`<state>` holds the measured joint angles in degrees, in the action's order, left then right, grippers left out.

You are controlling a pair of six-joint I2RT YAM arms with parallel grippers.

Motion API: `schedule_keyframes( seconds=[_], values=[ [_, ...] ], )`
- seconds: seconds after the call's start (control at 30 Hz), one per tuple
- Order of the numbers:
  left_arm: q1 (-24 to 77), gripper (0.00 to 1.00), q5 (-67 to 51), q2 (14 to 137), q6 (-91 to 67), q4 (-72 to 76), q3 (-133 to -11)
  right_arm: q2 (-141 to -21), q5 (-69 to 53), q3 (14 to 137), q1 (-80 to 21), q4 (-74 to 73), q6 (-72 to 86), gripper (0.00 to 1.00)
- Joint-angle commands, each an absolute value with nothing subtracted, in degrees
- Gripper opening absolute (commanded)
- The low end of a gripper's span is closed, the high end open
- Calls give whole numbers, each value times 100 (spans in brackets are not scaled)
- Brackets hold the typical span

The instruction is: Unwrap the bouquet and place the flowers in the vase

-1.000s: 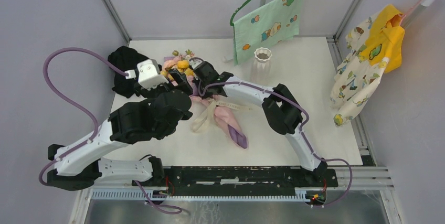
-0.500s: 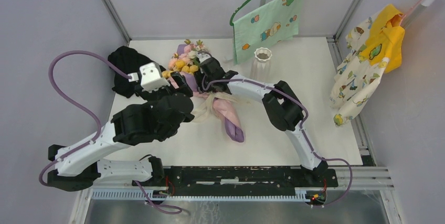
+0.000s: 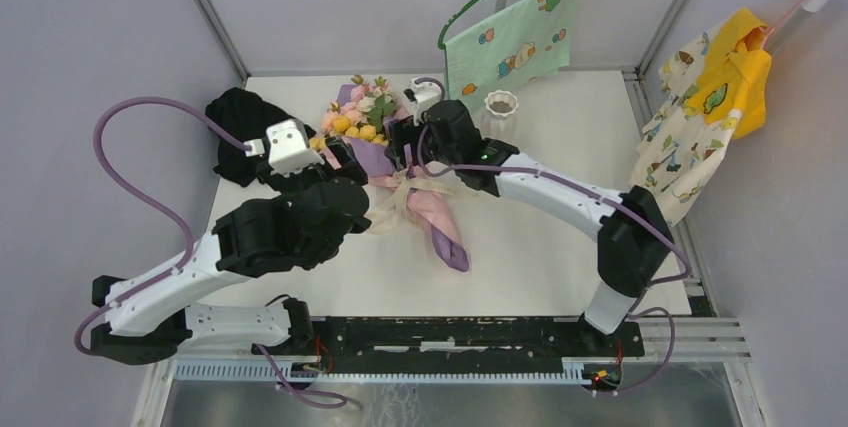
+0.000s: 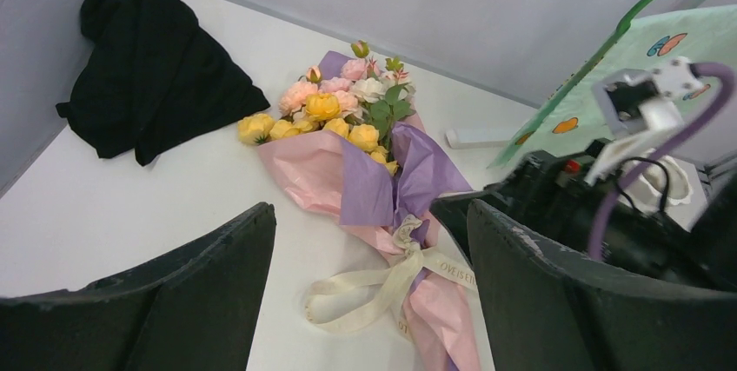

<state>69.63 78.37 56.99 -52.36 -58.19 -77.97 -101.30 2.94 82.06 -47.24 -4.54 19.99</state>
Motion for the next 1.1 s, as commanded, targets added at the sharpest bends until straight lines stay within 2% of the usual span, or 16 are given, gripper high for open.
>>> schedule_keyframes(
  seconds=[0.0, 0.1, 0.2, 0.37, 0.73, 0.87, 0.93, 1.07],
  values=[
    [6981, 87, 8029, 5806, -5206, -5557, -7824, -9451, 557, 7290, -4744, -267, 1774, 81],
    [6980, 87, 7918, 6004, -5104, -5263, -7784, -9149, 680, 6523, -4744, -86, 1576, 78],
    [6979, 88, 7723, 6295, -4792, -4840, -7768, -9218, 731, 6330, -4739, -84, 1454, 74],
    [6980, 88, 7674, 6560, -4949, -4943, -7877, -9508, 1007, 6440, -4737, -96, 1334, 70],
    [6974, 88, 7936, 5968, -5228, -5085, -7595, -10441, 975, 7165, -4677, -129, 1182, 69],
    [6970, 88, 8008, 5960, -5414, -5298, -7584, -10703, 836, 7364, -4669, -156, 1161, 56],
    [6972, 88, 8020, 5968, -5484, -5384, -7593, -10748, 814, 7411, -4666, -216, 1173, 43],
    [6966, 89, 8095, 5968, -5618, -5492, -7552, -10544, 826, 7220, -4661, -199, 1228, 30]
  ],
)
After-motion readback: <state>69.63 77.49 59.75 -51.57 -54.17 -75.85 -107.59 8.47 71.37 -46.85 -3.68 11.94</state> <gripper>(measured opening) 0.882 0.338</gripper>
